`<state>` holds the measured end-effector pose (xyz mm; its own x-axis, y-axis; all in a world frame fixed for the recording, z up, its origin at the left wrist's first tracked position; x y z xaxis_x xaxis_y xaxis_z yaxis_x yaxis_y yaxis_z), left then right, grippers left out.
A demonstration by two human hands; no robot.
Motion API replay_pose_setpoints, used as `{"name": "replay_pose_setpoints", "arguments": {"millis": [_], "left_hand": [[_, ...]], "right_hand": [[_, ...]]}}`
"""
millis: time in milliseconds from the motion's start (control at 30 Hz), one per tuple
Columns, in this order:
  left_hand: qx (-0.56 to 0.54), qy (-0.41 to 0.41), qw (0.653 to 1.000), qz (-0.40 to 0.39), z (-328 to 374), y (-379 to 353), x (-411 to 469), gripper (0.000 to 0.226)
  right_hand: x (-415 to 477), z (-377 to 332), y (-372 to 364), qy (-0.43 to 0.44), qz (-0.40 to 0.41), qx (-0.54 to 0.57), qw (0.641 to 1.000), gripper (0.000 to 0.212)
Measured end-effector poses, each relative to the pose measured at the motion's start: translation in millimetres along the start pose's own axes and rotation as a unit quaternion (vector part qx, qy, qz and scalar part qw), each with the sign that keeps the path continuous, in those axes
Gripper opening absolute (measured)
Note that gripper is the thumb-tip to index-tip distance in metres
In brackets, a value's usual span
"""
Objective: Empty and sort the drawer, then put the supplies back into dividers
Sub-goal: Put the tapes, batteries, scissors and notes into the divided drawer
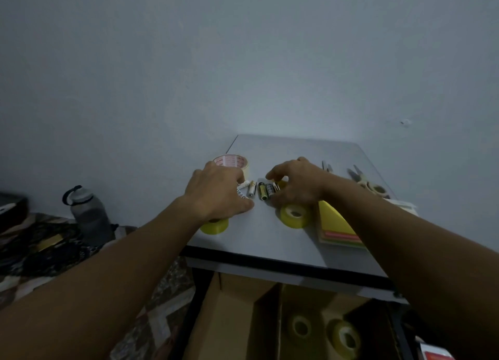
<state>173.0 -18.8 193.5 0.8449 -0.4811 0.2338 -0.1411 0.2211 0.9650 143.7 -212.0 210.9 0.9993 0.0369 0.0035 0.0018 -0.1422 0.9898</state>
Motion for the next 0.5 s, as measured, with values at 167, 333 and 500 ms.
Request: {"name": "replay_pose_setpoints", "arguments": {"millis": [167,333,500], "left_hand": [[0.005,-0.008,1.000,-0.004,-0.7,-1.0,5.3,0.066],[0.023,0.007,0.999,-0.044,-1.0,2.5,9.0,0.078],[0.063,-0.006,0.997,-0.042,-1.6,2.6,11.7,0.081]], "right_hand": [[5.8,1.9,-1.4,0.004,-0.005,-0.007,1.000,0.067],[7.8,1.4,-4.5,0.004,0.000,0.014,1.000,0.056],[3.8,1.2,-1.5,0.010,-0.024,0.035,0.999,0.067]]}}
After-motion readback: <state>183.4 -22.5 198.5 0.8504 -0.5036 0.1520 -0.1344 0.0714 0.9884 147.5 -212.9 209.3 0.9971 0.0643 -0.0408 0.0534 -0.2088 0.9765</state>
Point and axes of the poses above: each hand's wrist, its own x-axis towards the middle knuckle, its own y-axis out of the back of the hand, z = x × y, the point moved 1 cm from there along x, towards the middle knuckle
